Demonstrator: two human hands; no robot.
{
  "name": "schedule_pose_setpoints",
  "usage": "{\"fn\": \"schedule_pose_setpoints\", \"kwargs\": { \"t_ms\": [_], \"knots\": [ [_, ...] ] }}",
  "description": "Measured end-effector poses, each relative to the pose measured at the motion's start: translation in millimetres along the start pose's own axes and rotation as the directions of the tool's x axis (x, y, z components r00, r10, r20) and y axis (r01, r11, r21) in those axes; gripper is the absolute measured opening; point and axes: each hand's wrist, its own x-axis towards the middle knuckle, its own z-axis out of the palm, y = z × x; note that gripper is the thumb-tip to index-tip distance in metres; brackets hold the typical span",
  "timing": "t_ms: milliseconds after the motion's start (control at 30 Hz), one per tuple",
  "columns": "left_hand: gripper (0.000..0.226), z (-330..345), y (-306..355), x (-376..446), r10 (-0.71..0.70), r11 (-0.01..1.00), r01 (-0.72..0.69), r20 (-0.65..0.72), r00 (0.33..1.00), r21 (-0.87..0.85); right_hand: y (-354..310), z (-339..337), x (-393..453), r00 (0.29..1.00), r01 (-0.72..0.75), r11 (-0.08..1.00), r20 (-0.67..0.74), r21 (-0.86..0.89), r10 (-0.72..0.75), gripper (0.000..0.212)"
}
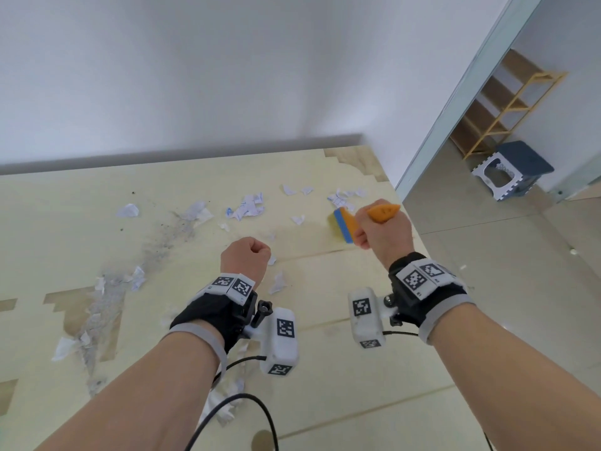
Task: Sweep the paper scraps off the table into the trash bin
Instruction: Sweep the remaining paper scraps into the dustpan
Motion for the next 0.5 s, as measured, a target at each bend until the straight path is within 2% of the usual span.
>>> {"fn": "schedule_pose_setpoints", "kwargs": {
  "t_ms": [100,167,233,300,433,500],
  "knots": [
    [0.012,-3,-2,3,-0.002,1.000,0.002,-0.010,1.000,-0.002,-3,-7,15,0.964,0.089,0.991,-0.243,-0.104,-0.112,0.008],
    [0.013,-6,-5,5,-0.017,1.000,0.017,-0.013,1.000,-0.003,-1,-10,29,0.951,0.065,0.967,-0.278,-0.246,-0.135,0.010],
    [0.014,-9,-8,8,-0.027,1.000,0.027,-0.022,0.999,-0.003,2,-10,41,0.969,0.004,0.931,-0.230,-0.364,-0.094,0.016],
    [0.015,-10,-9,12,-0.022,1.000,0.022,-0.039,0.999,0.002,-1,-4,47,0.984,-0.015,0.917,-0.167,-0.398,-0.056,0.017],
    [0.015,-12,-8,17,-0.028,1.000,0.028,-0.039,0.999,-0.010,-8,15,38,0.999,0.044,0.967,0.014,-0.253,-0.042,0.019],
    [0.016,-14,-9,19,-0.027,0.999,0.027,-0.038,0.999,-0.018,-7,20,30,0.991,0.086,0.973,0.116,-0.214,-0.062,0.013]
  ]
}}
